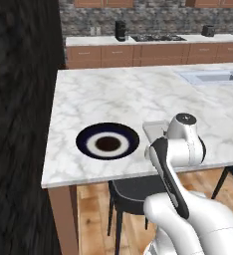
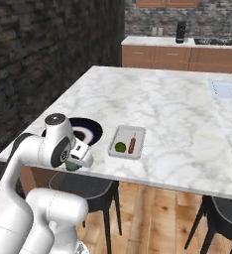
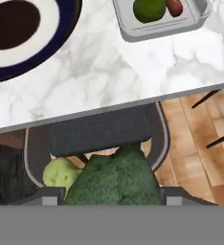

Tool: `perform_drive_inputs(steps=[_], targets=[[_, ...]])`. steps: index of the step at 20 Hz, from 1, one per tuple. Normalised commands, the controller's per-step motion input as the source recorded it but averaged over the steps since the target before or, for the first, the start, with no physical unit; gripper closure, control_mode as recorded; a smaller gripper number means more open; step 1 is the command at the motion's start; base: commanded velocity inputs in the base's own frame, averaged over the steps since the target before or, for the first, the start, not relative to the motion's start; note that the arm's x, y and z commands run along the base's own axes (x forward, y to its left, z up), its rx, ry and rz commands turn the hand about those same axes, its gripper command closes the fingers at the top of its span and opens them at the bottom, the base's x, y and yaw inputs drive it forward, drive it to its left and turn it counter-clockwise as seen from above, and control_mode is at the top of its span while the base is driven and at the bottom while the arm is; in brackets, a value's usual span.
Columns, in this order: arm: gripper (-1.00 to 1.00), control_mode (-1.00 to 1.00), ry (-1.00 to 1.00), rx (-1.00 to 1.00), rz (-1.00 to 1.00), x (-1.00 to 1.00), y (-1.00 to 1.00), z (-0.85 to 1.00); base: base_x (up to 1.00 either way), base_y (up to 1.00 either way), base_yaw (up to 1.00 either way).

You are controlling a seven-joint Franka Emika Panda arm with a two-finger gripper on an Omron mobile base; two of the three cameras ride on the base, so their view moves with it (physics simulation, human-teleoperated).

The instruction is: Place one cooked food and one vegetable from the large plate to each tupperware container.

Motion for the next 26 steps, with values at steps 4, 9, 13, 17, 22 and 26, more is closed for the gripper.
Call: perform_drive_inputs(steps=[4, 9, 13, 17, 22, 26], targets=[[1.00, 1.00, 0.00, 0.00, 0.00, 0.00, 0.00, 0.00, 0.00, -0.95, 0.00], [1.00, 1.00, 0.00, 0.00, 0.00, 0.00, 0.00, 0.00, 0.00, -0.98, 0.00], [1.00, 1.00, 0.00, 0.00, 0.00, 0.00, 0.00, 0.00, 0.00, -0.98, 0.00], [1.00, 1.00, 0.00, 0.00, 0.00, 0.00, 0.00, 0.00, 0.00, -0.91, 0.00], [1.00, 1.00, 0.00, 0.00, 0.00, 0.00, 0.00, 0.00, 0.00, -0.85, 0.00], [1.00, 1.00, 0.00, 0.00, 0.00, 0.00, 0.00, 0.00, 0.00, -0.83, 0.00]])
